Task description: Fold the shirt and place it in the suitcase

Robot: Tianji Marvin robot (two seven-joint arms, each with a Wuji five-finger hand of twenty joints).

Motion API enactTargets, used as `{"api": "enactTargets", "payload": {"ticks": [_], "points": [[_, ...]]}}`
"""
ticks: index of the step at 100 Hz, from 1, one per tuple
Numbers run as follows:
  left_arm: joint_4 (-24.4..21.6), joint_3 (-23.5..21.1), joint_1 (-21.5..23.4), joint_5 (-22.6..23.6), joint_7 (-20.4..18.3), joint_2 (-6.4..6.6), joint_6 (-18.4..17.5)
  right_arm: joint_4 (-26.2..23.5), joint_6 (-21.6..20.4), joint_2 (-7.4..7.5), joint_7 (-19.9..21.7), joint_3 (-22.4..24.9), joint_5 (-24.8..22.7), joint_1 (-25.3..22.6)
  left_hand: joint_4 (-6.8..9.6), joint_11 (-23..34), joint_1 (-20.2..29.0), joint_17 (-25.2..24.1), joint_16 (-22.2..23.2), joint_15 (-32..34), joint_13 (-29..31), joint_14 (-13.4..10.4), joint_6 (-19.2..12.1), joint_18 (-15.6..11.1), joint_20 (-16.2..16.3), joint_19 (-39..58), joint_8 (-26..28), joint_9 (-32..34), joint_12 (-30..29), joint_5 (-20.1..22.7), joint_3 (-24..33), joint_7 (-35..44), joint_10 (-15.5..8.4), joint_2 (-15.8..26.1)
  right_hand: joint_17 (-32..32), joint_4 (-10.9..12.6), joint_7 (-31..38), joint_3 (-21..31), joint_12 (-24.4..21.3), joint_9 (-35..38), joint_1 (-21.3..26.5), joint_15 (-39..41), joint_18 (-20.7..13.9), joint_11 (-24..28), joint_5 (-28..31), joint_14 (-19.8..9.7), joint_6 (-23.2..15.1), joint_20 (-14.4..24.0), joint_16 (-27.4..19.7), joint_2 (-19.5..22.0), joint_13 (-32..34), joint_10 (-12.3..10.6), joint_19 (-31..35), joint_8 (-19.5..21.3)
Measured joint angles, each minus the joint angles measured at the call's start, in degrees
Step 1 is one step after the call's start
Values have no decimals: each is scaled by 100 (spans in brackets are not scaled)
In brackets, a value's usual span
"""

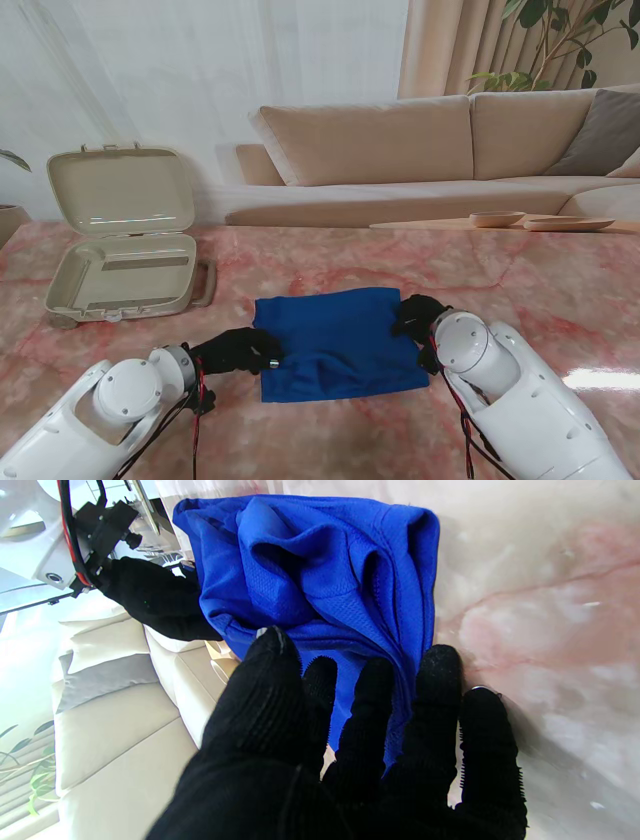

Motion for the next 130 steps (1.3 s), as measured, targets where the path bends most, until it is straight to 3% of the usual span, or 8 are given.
{"api": "enactTargets", "payload": {"ticks": [9,26,35,43,82,102,130], "points": [[82,84,-107,-55,-62,3,-31,-83,9,-14,-20,85,83,-29,0,0,0,0,0,0,0,0,0,-53,0,112,0,0,0,0,0,0,0,0,38,116,0,30,2,6,0,11,0,0,54,-4,2,-37,-54,-73,7,-4,9,0],[238,229,-298,-141,-153,7,-107,-180,12,-53,-145,190,360,-45,0,0,0,4,5,1,36,0,0,-88,-1,285,0,0,0,0,0,0,0,0,366,123,0,142,3,160,0,148,0,63,118,-40,100,-149,-66,-175,192,-50,81,8],[305,294,-377,-185,-169,7,-134,-224,25,-85,-210,241,665,-47,0,0,0,6,6,1,54,0,0,-154,-1,315,0,0,0,0,0,0,0,0,517,356,3,147,5,221,0,238,20,94,170,-46,153,-218,-67,-246,247,-59,95,13],[366,352,-445,-232,-170,5,-152,-268,28,-113,-272,250,785,-48,0,0,0,6,22,18,63,0,0,-197,-1,421,0,0,0,0,0,0,0,0,611,413,3,147,6,224,0,290,27,122,170,-50,172,-285,-70,-251,249,-63,98,13],[670,647,-776,-428,-160,-34,-284,-658,-74,-207,-514,227,1111,-148,0,0,0,19,46,20,79,-1,0,-300,-2,598,0,0,0,0,0,0,1,0,873,475,5,148,7,295,4,387,96,145,225,-56,237,-419,-72,-268,305,-74,105,14],[770,746,-881,-477,-156,-54,-342,-832,-156,-215,-596,55,1253,-140,0,0,0,19,72,32,81,-5,0,-331,-4,685,0,0,0,0,0,0,1,0,888,475,5,148,7,297,7,405,99,152,226,-55,246,-422,-72,-268,306,-74,106,15],[818,781,-923,-518,-156,-72,-359,-773,-213,-290,-758,-578,1530,145,0,0,0,20,73,33,82,-5,0,-338,-8,745,0,0,0,0,0,2,1,0,889,478,6,148,7,297,8,407,100,153,227,-55,270,-430,-72,-268,306,-74,106,24]]}}
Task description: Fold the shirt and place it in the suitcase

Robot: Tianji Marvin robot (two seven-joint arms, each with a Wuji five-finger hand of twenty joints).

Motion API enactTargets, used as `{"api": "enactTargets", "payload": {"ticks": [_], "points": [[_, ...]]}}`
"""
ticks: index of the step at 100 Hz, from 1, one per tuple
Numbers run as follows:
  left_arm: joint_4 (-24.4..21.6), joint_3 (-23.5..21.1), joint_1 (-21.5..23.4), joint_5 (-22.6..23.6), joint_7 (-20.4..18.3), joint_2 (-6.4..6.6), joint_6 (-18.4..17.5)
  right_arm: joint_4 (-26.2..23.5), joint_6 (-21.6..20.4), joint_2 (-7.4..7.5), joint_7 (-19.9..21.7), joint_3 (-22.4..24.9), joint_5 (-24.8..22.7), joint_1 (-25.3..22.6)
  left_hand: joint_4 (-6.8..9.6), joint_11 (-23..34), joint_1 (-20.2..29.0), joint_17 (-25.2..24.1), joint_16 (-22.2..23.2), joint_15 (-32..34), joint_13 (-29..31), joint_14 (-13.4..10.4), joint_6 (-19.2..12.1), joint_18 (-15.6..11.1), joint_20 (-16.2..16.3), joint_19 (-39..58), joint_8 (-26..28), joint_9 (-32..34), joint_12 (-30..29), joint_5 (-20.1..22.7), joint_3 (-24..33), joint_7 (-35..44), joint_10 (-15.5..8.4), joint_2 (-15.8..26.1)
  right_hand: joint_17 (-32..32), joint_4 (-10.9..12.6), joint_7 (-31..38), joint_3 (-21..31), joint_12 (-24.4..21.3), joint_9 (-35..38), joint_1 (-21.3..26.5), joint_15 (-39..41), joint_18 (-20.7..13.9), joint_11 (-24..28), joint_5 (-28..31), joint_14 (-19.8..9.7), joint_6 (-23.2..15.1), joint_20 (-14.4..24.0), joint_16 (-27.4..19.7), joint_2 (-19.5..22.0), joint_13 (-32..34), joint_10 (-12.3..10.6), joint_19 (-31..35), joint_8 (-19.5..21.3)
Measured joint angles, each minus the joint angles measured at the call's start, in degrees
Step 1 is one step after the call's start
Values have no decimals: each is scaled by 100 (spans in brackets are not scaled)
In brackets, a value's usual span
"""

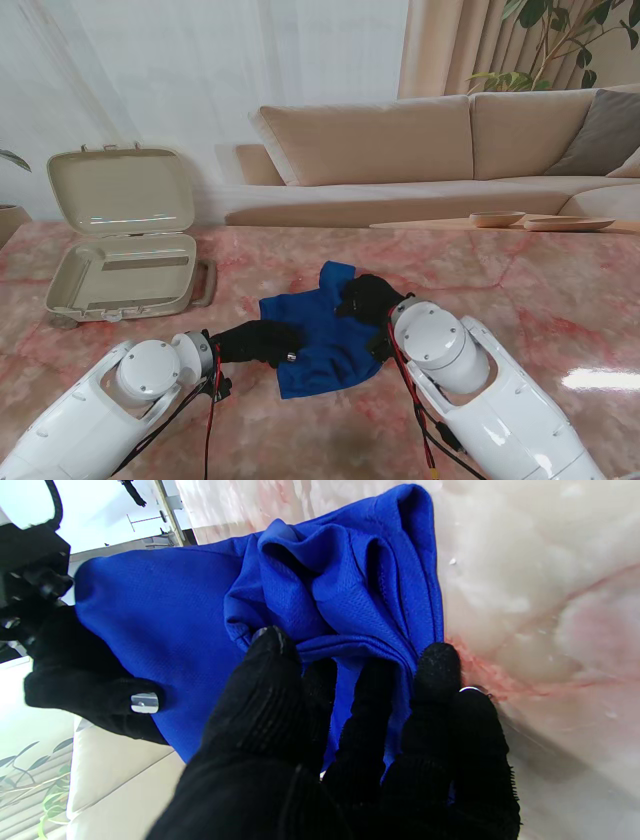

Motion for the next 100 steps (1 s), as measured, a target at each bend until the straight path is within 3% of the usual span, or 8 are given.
{"api": "enactTargets", "payload": {"ticks": [32,72,100], "points": [[5,-11,7,3,17,-12,-3,327,-100,-169,-204,-681,120,393,0,0,0,31,0,0,1,0,0,-5,-1,5,0,0,0,0,0,7,1,0,1,55,1,1,0,1,1,0,1,1,1,0,10,-63,0,0,0,0,1,9],[17,-12,11,-20,48,-19,-6,767,-91,-428,-434,-1183,539,736,0,0,0,52,0,0,2,-1,0,-8,-1,53,0,1,0,0,0,8,1,0,1,55,1,0,-9,1,3,-11,26,1,1,0,12,-65,0,0,0,0,1,9],[-113,-213,198,123,31,-31,7,767,-288,-368,-105,-1334,192,755,0,0,0,52,-1,0,-16,-84,0,-121,-2,-100,0,0,0,0,0,9,1,0,-224,56,-4,1,-143,1,5,-340,121,-154,43,52,11,-66,-90,-42,0,35,-11,-102]]}}
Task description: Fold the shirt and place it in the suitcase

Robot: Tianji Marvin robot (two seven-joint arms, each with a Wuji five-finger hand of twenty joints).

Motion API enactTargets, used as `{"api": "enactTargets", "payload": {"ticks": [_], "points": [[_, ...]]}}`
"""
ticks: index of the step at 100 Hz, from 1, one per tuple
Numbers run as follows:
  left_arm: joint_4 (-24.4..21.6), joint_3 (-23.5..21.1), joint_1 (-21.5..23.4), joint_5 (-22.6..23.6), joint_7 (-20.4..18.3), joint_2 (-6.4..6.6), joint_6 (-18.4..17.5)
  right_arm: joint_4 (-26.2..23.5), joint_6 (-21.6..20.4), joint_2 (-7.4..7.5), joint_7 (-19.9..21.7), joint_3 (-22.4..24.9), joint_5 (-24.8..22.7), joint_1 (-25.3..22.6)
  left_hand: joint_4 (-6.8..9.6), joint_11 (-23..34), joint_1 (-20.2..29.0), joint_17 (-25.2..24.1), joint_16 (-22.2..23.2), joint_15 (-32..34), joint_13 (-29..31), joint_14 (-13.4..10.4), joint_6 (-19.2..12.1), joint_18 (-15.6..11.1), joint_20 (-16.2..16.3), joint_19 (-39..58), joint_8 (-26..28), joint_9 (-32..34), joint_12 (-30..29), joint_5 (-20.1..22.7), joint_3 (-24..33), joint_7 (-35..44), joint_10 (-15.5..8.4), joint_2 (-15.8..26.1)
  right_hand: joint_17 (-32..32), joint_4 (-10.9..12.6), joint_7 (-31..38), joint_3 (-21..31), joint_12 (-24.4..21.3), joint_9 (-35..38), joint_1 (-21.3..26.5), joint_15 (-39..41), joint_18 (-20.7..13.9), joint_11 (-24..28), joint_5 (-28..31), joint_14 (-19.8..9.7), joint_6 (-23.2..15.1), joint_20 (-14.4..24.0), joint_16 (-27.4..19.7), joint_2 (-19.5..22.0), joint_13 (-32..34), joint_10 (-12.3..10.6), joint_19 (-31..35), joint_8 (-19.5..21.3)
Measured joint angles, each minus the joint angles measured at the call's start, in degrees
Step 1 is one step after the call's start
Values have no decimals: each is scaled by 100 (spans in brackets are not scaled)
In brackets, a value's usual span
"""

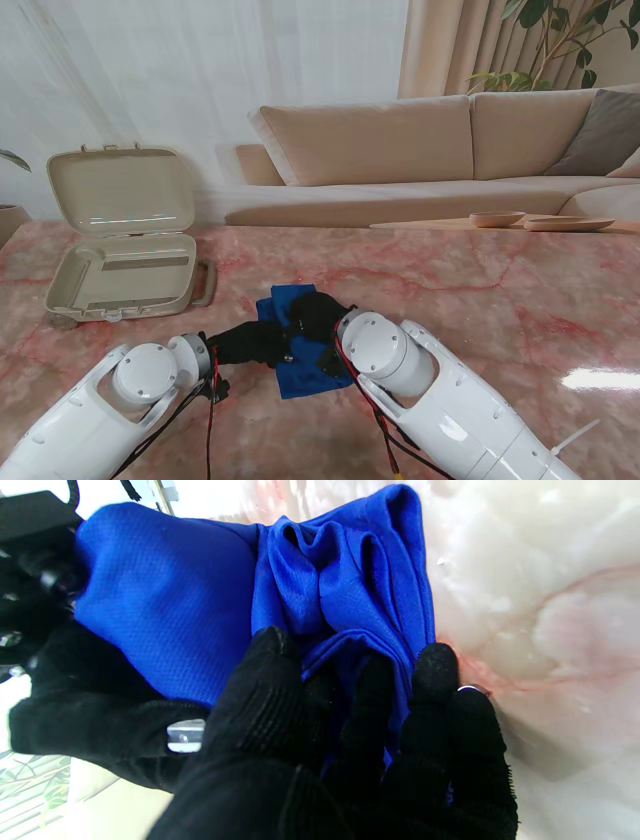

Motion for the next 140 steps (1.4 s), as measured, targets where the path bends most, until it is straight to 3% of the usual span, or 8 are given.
{"api": "enactTargets", "payload": {"ticks": [10,21,26,39,49,67,104,140], "points": [[-152,-136,161,116,10,9,52,-17,-34,43,39,11,9,-30,0,0,0,0,0,0,-50,-3,0,1,0,-210,0,0,0,0,0,0,0,0,-160,-35,-6,-30,-85,-5,4,-278,39,-138,3,30,-26,-1,-116,0,-2,24,-79,-130],[-305,-275,333,196,39,25,111,-23,-73,59,26,44,7,-87,0,0,0,-1,-17,-29,-63,4,0,75,0,-392,0,-5,0,0,0,1,0,0,-651,-836,-149,-155,-451,-179,160,-1030,290,-652,63,275,-131,-7,-337,0,-203,236,-580,-499],[-374,-327,404,229,57,37,128,-12,-115,58,-3,61,6,-114,0,0,0,-1,-29,-57,-63,22,0,179,0,-497,0,-12,0,0,0,1,0,0,-978,-1078,-293,-411,-746,-288,225,-1485,431,-1042,72,431,-218,-102,-505,136,-436,359,-970,-751],[-515,-377,527,277,72,76,106,38,-207,57,-13,90,22,-146,0,0,0,2,-32,-58,-63,31,0,452,-1,-813,-16,-13,0,0,0,1,0,0,-1700,-1077,-942,-885,-1519,-556,302,-2765,565,-1884,94,623,-228,-355,-837,615,-932,563,-1748,-1629],[-625,-467,631,278,72,80,108,55,-244,58,-7,129,53,-163,0,0,0,4,-32,-58,-63,43,8,528,-4,-922,-18,-13,0,0,0,1,0,0,-2142,-1075,-1485,-1026,-1934,-863,207,-3607,571,-2410,101,667,-229,-455,-1039,783,-1279,629,-2184,-1942],[-1023,-757,911,509,107,80,149,43,-333,85,76,234,39,-213,0,0,0,4,-33,-58,-63,54,42,530,-7,-923,-18,-13,-1,0,0,1,0,0,-2491,-1074,-2368,-1163,-2296,-1101,143,-4578,552,-2884,209,681,-219,-505,-1348,986,-1586,640,-2524,-1951],[-1854,-1515,1505,994,144,99,521,-557,-779,214,100,798,-108,-836,0,0,0,7,-34,-58,-63,86,42,533,-9,-923,-18,-13,-1,0,0,1,0,0,-2709,-1074,-2665,-1221,-2433,-1178,7,-4958,544,-3067,367,678,-217,-509,-1566,1142,-1711,649,-2683,-1876],[-1769,-1425,1175,755,255,103,560,-1581,-1488,395,80,1661,-629,-1933,0,0,0,10,-34,-58,-63,87,42,535,-11,-923,-19,-11,-1,0,0,1,0,0,-2742,-1074,-2854,-1296,-2438,-1179,-141,-4959,546,-3107,435,678,-216,-511,-1567,1205,-1713,651,-2685,-1736]]}}
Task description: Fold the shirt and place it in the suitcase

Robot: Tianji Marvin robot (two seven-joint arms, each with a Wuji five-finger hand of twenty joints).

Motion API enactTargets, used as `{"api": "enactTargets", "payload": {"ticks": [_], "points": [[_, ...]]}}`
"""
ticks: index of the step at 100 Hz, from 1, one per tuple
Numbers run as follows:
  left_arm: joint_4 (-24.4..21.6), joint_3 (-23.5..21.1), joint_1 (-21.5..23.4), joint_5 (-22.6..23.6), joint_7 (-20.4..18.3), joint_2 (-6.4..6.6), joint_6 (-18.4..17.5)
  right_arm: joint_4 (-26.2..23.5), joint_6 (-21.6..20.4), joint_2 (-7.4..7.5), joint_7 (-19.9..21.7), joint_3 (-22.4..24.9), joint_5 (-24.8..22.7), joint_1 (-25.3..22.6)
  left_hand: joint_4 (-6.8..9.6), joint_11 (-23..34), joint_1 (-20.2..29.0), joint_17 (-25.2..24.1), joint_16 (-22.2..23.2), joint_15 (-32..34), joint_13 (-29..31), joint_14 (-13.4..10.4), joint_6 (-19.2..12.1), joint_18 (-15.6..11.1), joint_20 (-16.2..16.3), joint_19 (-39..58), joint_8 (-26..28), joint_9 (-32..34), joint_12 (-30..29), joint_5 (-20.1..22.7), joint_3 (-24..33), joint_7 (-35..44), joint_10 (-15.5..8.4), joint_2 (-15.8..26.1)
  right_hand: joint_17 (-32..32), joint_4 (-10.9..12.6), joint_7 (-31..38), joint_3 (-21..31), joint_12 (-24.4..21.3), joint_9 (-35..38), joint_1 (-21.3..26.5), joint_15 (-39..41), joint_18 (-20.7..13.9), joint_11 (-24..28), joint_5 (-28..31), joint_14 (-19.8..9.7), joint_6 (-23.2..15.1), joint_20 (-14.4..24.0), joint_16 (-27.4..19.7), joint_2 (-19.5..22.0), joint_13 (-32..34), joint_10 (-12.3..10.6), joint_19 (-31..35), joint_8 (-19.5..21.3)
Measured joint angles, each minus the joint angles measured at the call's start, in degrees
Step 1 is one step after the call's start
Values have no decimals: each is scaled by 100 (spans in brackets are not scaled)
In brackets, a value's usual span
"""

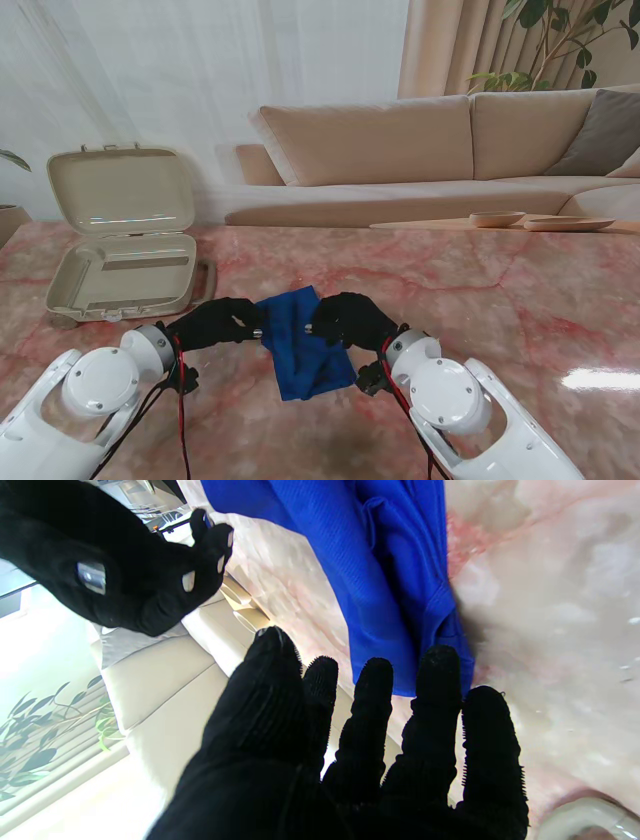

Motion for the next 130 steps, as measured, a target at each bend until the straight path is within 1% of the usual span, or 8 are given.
{"api": "enactTargets", "payload": {"ticks": [13,25,55,72,87,100,121,130], "points": [[138,201,-302,-101,24,-2,-13,-34,-237,68,52,85,-13,-213,0,0,0,1,0,0,1,0,0,1,0,0,0,0,0,0,0,0,0,0,0,0,-11,-1,0,1,-1,0,3,-1,0,-1,0,0,0,7,0,2,0,2],[214,386,-512,-225,157,-23,-5,51,-364,96,102,62,42,-240,0,0,0,3,0,0,1,0,0,1,0,0,0,0,0,0,0,0,0,0,19,0,-132,-32,0,5,-2,0,-17,-3,0,-10,0,0,0,52,0,2,0,46],[642,764,-1019,-450,477,-166,-26,347,-537,116,254,-48,230,-179,0,0,0,8,0,0,1,1,-1,2,0,0,4,0,0,1,0,0,0,0,-16,0,-142,-96,0,5,-3,0,-17,-70,0,-11,0,0,1,191,0,3,-12,70],[936,1013,-1271,-660,448,-182,-147,467,-648,139,339,-120,302,-176,0,0,0,9,0,0,1,1,-1,3,-1,0,4,1,0,1,0,0,0,0,-18,0,-148,-158,0,5,-3,0,-30,-70,0,-43,0,0,1,235,0,4,-13,140],[1227,1201,-1463,-746,244,-187,-302,593,-722,163,499,-188,372,-145,0,0,0,9,0,0,2,1,-1,3,-1,-1,4,1,0,1,0,1,0,0,-18,0,-201,-212,0,5,-3,-7,-36,-70,0,-63,0,0,1,247,0,5,-13,141],[1373,1287,-1541,-675,118,-180,-375,700,-750,178,571,-238,395,-103,0,0,0,9,-1,0,2,1,-1,4,-1,-1,4,1,0,1,0,7,0,0,-18,1,-201,-213,0,5,-3,-8,-91,-70,2,-70,0,0,1,259,0,5,-13,142],[1424,1278,-1541,-163,-61,-114,-413,873,-758,188,657,-319,428,-3,0,0,0,9,-1,0,2,1,-3,4,-1,-1,4,1,0,3,0,61,0,0,9,1,-201,-213,-1,69,-3,29,-114,-71,61,-139,0,0,1,270,7,5,57,143],[1464,1271,-1538,-90,-106,-81,-414,927,-753,188,672,-339,441,35,0,0,0,9,-1,0,2,1,-3,4,-2,-1,4,1,0,2,0,62,0,0,43,1,-201,-213,-1,69,-3,59,-123,-71,61,-158,0,0,1,270,9,5,77,143]]}}
